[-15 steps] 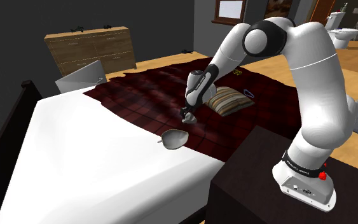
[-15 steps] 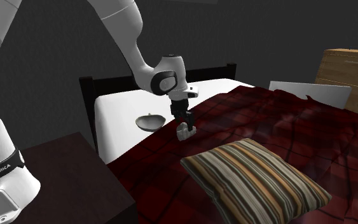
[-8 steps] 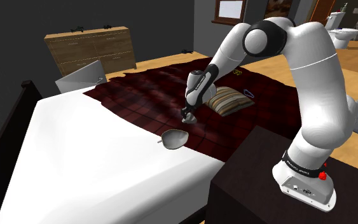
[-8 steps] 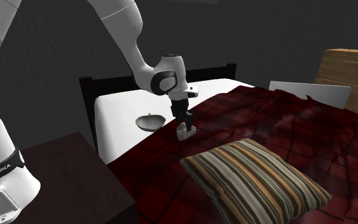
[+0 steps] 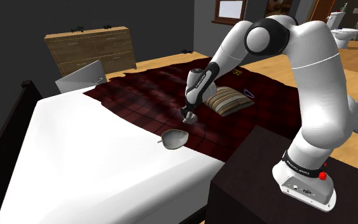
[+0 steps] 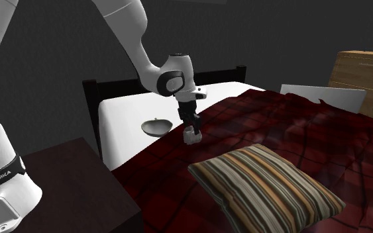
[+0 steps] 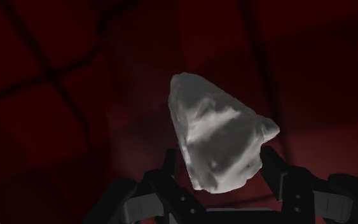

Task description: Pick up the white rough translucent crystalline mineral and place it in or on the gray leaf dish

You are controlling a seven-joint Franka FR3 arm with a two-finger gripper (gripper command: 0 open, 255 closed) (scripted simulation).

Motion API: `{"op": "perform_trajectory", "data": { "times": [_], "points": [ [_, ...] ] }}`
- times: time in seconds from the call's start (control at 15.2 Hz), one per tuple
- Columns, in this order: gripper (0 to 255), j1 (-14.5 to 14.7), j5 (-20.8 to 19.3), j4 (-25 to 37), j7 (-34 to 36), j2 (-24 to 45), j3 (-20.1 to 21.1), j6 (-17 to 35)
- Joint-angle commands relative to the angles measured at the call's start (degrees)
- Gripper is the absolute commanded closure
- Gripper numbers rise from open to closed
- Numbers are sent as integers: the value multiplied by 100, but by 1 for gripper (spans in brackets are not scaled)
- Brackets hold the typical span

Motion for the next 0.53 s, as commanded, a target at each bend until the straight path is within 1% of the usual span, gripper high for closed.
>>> {"op": "perform_trajectory", "data": {
  "times": [0.0, 0.46],
  "points": [
    [255, -4, 0, -38, -5, -138, 1, -99],
    [255, -3, 0, -122, -9, -609, 1, -485]
  ]
}}
